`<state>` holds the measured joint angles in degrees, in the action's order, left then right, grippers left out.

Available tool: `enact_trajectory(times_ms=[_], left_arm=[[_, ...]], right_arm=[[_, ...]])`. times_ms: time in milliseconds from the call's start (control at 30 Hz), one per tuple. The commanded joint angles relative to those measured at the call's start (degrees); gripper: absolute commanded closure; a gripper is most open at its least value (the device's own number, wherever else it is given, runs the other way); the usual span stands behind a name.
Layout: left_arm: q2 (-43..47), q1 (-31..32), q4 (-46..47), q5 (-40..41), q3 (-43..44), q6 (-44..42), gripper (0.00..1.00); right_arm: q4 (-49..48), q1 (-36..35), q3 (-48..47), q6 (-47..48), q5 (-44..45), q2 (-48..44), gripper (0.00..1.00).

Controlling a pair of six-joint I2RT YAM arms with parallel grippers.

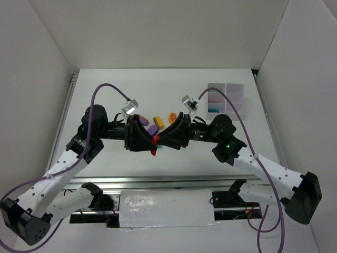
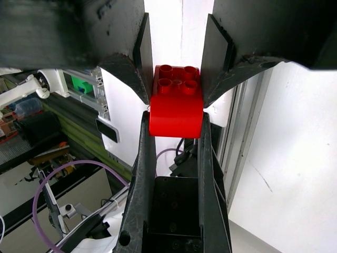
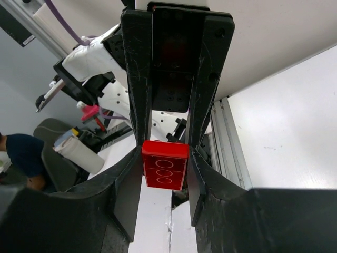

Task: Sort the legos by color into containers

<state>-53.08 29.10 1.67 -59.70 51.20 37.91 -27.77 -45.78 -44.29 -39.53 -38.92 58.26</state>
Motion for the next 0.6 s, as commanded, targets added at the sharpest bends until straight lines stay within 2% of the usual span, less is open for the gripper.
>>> enact_trajectory(times_ms=[0,33,67,133,167,200,267,300,400,500,567], left_arm=[[0.1,-0.2,3.5,-0.9,0.1,0.2,1.0],[0.1,-0.2,4.0,-1.1,0.0,0.8,1.0],[0.0,-0.2,4.4,-1.4,-0.2,1.0,1.0],[-0.4,-0.2,4.9,-1.6,-0.4,1.3,1.0],[-0.4,-0.2,4.8,-1.6,-0.4,1.2,1.0],[-0.5,-0.2,4.2,-1.5,-0.3,0.9,0.99],[-0.8,-0.2,3.4,-1.2,0.0,0.4,0.83],[-0.9,-0.2,1.8,-0.2,0.3,-0.1,0.56],[-1.1,-0.2,-1.3,2.8,1.3,-1.5,0.01],[-1.8,-0.2,-5.3,7.5,2.3,-2.9,0.01],[-1.9,-0.2,-12.2,12.4,5.0,-4.7,0.01]], right_arm=[[-1.8,-1.1,-3.0,0.6,-0.5,0.4,0.64],[-1.8,-1.0,-3.0,0.5,-0.6,1.1,0.63],[-2.5,-1.2,-3.0,0.5,-0.6,1.2,0.66],[-3.2,-1.2,-2.5,0.3,-0.4,1.5,0.96],[-3.9,-1.3,-2.4,0.2,0.2,1.4,1.0],[-4.5,-1.3,-1.9,0.2,0.2,1.2,1.0],[-6.1,-1.4,-1.0,0.7,0.2,0.8,1.0],[-6.0,-1.3,-0.8,1.6,0.6,0.4,1.0],[-4.3,-1.3,-0.7,3.6,2.4,0.0,1.0],[0.4,-1.2,-1.6,6.1,6.8,-0.1,1.0],[5.2,-1.1,-1.9,7.5,11.0,-0.2,1.0]])
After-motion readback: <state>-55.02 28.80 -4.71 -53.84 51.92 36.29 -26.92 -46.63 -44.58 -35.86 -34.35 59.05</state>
